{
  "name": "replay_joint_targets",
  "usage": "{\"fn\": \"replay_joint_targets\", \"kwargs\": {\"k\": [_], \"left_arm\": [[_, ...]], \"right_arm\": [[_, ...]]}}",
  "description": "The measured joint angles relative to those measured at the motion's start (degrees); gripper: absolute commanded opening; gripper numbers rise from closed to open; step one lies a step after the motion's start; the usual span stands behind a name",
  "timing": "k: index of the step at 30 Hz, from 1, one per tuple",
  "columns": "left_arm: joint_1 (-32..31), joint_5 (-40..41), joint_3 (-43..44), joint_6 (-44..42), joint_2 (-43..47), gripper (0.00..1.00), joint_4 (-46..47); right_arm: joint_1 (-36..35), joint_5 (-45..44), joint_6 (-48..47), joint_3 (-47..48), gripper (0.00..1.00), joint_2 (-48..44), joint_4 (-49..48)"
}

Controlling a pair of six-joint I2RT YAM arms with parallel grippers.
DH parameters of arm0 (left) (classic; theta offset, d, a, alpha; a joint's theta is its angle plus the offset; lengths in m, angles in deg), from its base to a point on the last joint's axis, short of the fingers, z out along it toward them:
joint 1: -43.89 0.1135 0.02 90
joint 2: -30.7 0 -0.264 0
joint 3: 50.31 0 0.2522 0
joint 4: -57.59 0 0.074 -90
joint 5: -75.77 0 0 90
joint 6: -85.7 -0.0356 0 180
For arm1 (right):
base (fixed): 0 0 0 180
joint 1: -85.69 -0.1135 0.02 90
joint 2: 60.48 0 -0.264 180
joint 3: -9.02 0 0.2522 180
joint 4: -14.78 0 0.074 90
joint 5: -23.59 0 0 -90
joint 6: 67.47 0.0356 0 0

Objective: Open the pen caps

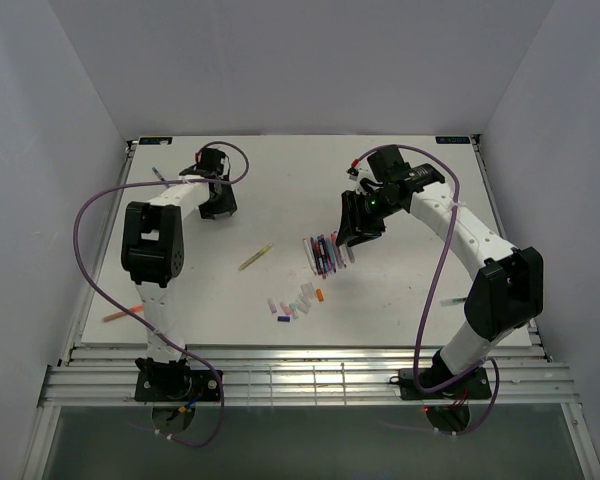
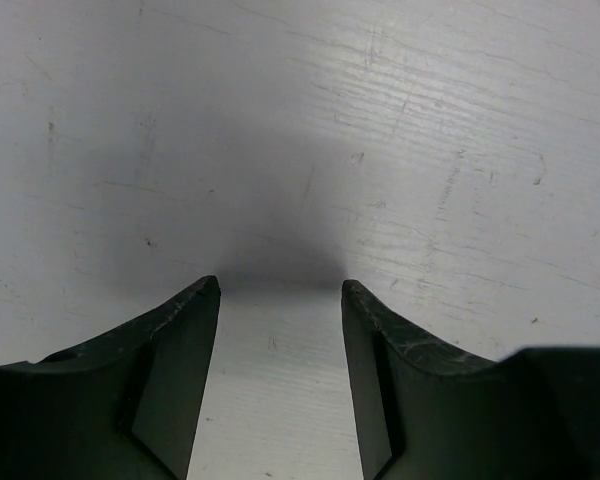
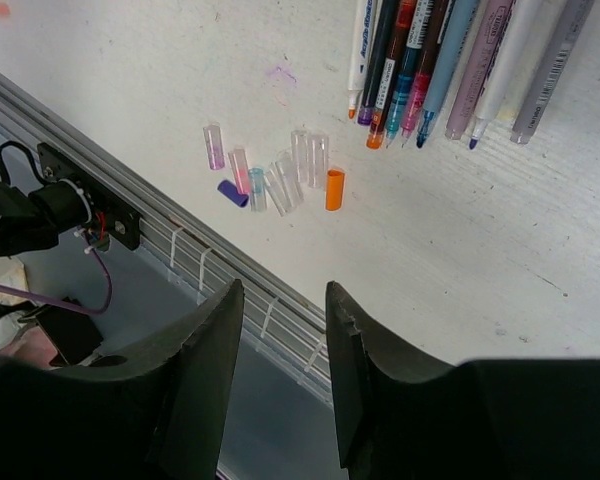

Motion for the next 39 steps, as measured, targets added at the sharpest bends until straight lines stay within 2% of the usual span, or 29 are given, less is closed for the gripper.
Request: {"fn": "replay_joint_targets", "kwargs": {"k": [7,13,19,25,32,39], "left_arm": [[-0.5,-5.1,-2.6,3.7,3.5,0.63,-0.1],[-4.8,-8.9,-4.6,4.3,9.3,0.64,0.5],[-10.4,-17.7,-12.8,-2.6,17.0,0.65,4.1],[-11.5,-26.8,-21.9,-10.5,23.5,0.65,6.1],[-17.0,-34.2,-23.9,-16.4,24.8,0.65,6.4],[-20.9,-35.2,-23.9,-19.4,24.8,0.63,5.4]], "right_arm": [[0.0,0.0,0.6,-0.2,0.45,0.0,-0.3],[0.0,0.7,1.4,-2.3,0.45,0.0,-1.9],[0.0,1.8,1.6,-4.7,0.45,0.0,-3.0],[-0.1,2.0,1.4,-4.9,0.45,-0.1,-3.1],[-0.1,2.2,1.4,-6.6,0.45,-0.4,-3.2],[-0.1,2.4,1.4,-6.6,0.45,-0.4,-3.3]]}}
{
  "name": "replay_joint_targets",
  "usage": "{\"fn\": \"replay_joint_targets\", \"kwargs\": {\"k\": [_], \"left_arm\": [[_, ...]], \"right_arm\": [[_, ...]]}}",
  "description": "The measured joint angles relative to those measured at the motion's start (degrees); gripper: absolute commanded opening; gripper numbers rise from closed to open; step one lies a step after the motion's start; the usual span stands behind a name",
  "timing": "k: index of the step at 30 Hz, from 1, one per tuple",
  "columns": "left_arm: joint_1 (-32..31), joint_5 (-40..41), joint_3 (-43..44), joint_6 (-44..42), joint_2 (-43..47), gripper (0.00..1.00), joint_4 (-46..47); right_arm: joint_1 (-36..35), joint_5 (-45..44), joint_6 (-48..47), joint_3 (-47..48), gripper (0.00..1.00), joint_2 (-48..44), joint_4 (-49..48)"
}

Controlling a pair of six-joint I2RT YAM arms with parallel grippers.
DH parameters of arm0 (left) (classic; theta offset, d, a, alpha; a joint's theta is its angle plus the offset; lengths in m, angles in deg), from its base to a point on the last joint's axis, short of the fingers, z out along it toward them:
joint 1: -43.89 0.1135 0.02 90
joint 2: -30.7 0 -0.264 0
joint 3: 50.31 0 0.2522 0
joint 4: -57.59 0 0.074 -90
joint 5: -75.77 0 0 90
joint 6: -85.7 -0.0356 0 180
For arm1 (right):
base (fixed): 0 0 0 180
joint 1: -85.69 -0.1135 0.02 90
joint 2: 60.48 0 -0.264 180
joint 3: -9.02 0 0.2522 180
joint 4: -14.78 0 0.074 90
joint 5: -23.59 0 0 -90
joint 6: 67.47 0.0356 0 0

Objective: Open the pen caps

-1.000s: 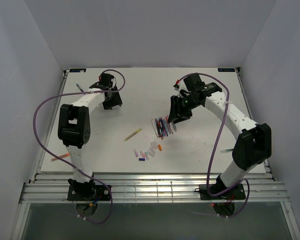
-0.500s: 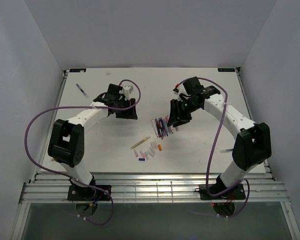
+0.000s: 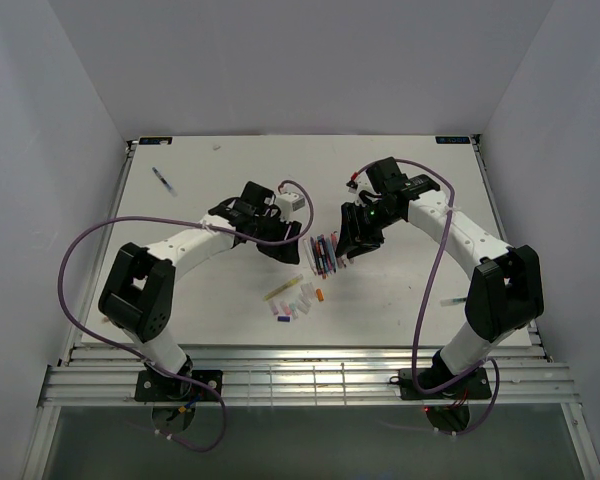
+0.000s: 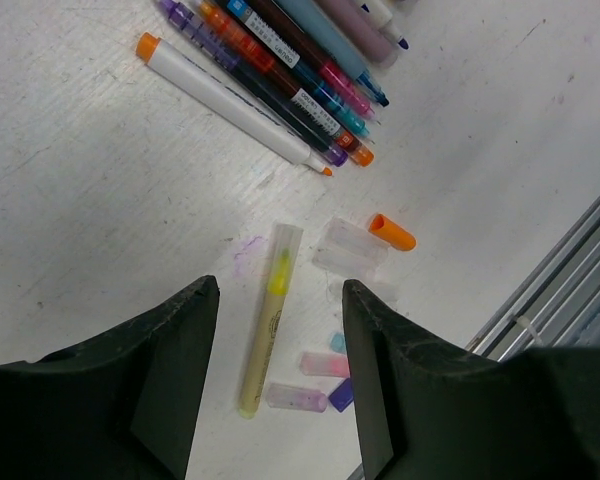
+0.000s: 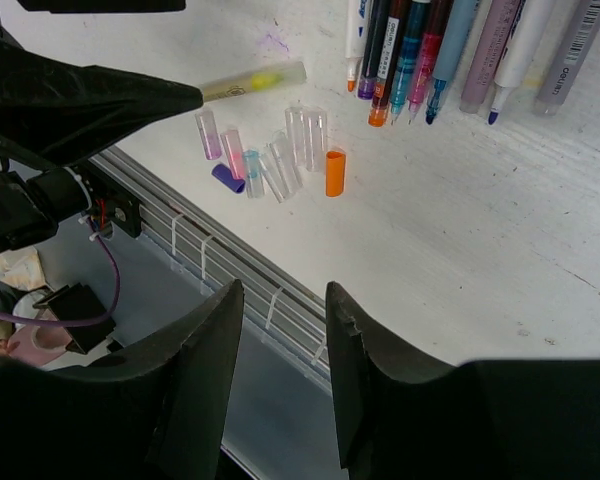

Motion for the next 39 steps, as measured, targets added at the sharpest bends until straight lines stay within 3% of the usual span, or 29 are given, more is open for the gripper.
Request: {"fn": "replay_joint_targets", "kwargs": {"k": [22,39], "left_arm": [[-8.8,15.1,-2.9,-2.2,-1.2,0.58,-0.8],[-10.7,18.0,-3.1,-2.2,-3.9,0.58,-0.3]], "right_arm": [[0.0,0.0,-1.1,-0.2,0.45,0.0,0.0],[0.0,0.0,-1.1,-1.4,0.45,0.0,-0.9]]}}
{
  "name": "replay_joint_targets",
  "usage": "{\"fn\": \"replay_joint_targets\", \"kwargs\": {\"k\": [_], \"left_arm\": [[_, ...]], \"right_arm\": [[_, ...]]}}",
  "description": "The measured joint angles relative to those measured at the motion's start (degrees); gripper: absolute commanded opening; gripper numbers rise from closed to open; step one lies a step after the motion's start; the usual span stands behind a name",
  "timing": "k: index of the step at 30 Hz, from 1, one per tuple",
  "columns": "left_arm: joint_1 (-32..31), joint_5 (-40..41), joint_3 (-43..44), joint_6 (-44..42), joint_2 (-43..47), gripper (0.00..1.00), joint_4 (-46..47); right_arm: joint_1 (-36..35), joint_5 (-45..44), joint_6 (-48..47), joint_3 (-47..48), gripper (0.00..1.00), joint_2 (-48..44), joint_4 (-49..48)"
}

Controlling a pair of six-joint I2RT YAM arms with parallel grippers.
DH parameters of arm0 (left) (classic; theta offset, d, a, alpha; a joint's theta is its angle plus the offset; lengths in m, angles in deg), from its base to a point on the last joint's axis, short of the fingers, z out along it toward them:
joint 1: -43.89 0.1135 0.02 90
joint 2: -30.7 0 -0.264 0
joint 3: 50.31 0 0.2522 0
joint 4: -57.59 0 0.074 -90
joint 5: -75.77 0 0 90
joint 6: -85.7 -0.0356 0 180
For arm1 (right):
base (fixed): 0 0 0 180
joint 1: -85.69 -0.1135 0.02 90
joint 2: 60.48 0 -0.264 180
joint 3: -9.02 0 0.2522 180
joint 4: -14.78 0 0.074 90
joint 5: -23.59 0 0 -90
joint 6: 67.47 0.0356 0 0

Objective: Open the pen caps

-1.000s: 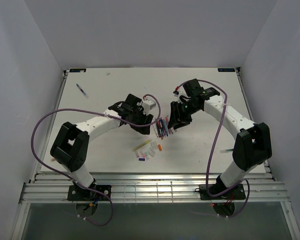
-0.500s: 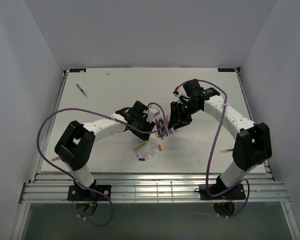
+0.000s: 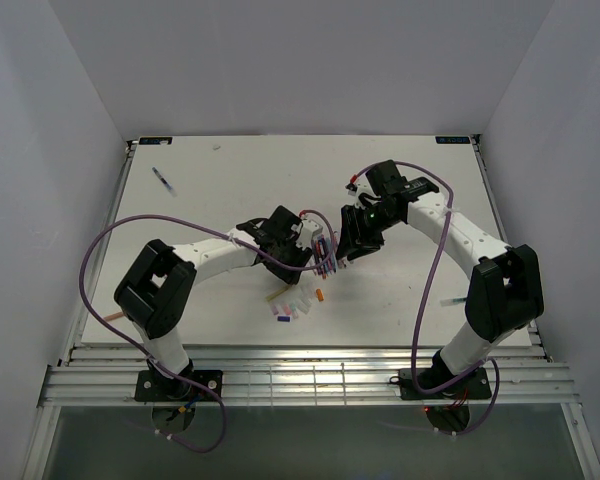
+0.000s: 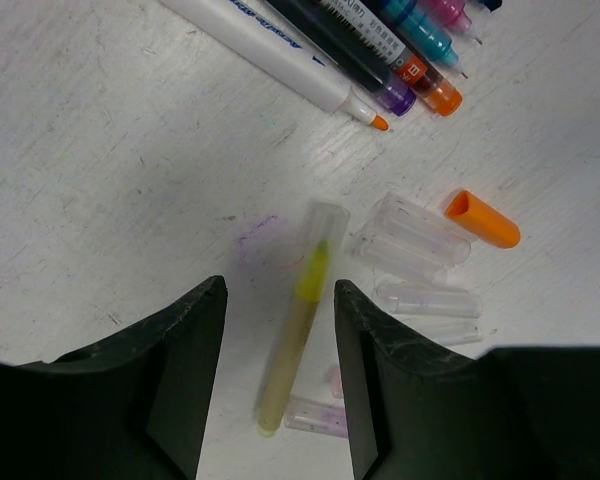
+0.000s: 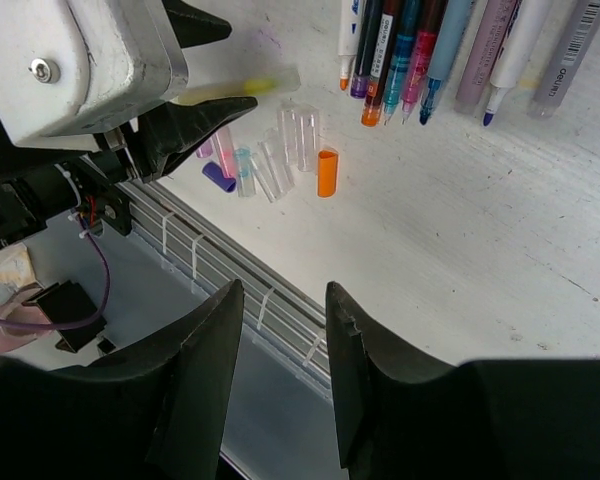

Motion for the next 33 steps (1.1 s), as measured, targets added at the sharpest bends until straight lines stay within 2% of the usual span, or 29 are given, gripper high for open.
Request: {"fn": "replay_joint_targets", "kwargs": {"k": [13,15,21,27,30,33], "left_arm": [[-1.6,2.1,0.1,-0.2,-2.2,0.57,0.4],[-1.8,2.8,0.3,-0.2,-2.4,0.53,0.4],[-1.9,5.4,3.0,0.1,-4.8,0.31,-0.1],[-1.9,7.4,3.4,1.0,-5.3,0.25,0.1],[-2.1,8.5,3.5,1.3,-5.4,0.17,0.1],[-2.3,9.8,4.0,1.7,-5.9,0.02,0.1]], "right_arm": [[0.0,0.0,1.2,-0.6,0.44,0.0,-0.9],[0.0,0.0,1.4,-0.7,0.44,0.0,-1.3],[0.0,0.0,1.7,-0.7,0.44,0.0,-1.8],[0.0,-0.4,1.9,-0.7,0.44,0.0,-1.8],[0.0,-0.5,1.9,-0.7,0.44,0.0,-1.8],[0.0,-0.5,1.9,-0.7,0.44,0.0,-1.8]]}}
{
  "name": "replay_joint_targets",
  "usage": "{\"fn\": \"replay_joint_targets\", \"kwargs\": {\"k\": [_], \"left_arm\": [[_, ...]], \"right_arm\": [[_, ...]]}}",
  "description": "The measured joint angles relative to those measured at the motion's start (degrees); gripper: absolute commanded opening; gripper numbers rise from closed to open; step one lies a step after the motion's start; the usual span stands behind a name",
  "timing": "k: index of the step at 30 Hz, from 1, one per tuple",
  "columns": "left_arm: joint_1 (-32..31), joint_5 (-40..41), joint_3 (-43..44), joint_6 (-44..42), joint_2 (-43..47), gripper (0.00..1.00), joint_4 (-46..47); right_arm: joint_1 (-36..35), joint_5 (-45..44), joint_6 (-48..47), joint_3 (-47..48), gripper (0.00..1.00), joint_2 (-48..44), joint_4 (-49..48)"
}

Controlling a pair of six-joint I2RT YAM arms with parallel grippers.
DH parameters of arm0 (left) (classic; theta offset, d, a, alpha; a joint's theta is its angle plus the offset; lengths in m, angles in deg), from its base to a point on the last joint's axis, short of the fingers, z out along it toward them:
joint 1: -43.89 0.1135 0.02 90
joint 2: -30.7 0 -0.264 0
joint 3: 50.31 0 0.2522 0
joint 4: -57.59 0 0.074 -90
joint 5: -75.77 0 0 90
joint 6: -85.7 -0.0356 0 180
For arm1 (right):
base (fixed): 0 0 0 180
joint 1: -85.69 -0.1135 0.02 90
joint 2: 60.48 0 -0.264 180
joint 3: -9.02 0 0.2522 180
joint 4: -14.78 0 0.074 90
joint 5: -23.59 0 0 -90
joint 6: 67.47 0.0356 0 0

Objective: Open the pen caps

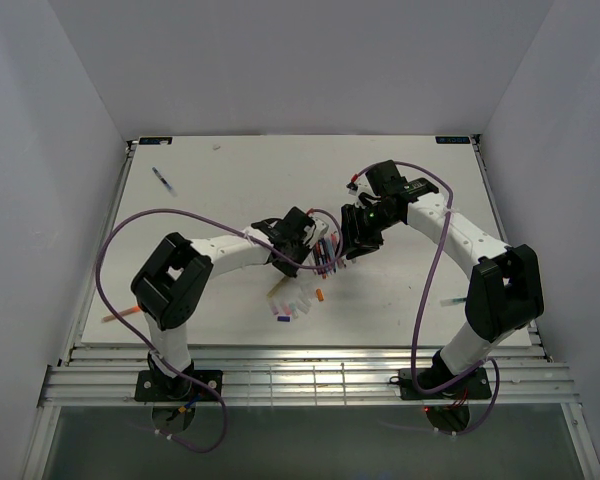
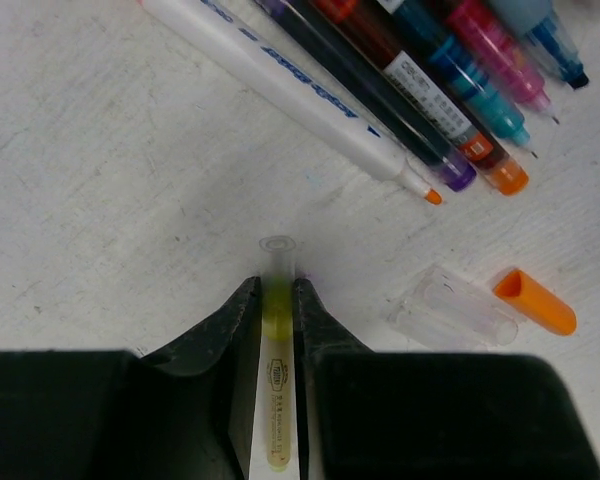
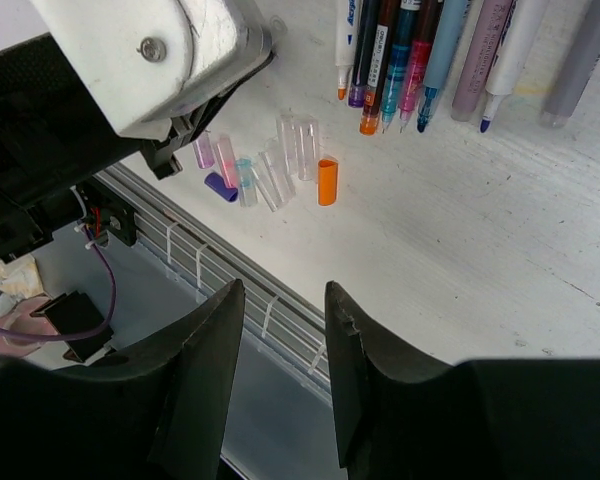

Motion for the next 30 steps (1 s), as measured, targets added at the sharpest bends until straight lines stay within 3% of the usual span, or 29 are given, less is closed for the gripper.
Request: {"fn": "replay_joint_targets", "kwargs": {"k": [6,11,18,22,30], "left_arm": [[1.7,6.8,2.3,1.1,-1.7,0.0,0.6],[6.7,15.9,6.4,2.3,-4.4,0.0,-2.6],[10.3,22.8,21.0,7.0,-6.3,0.0,-10.9],[12.1,14.2,27.3,15.6,-3.9,0.0,-10.5],[16.3,-14.0,19.9,38.5,5.9,0.0,-0.3]], "right_arm": [[0.0,-0.1,0.0,1.1,0.44,0.4,0.3],[0.0,-0.1,-0.1,4.5,0.44,2.2,1.0],[0.0,0.5,-0.2,7.7,0.44,4.9,1.9],[-0.3,2.3,-0.2,7.8,0.46,5.5,1.6],[-1.2,9.2,0.4,7.9,0.54,6.3,-3.8]]}}
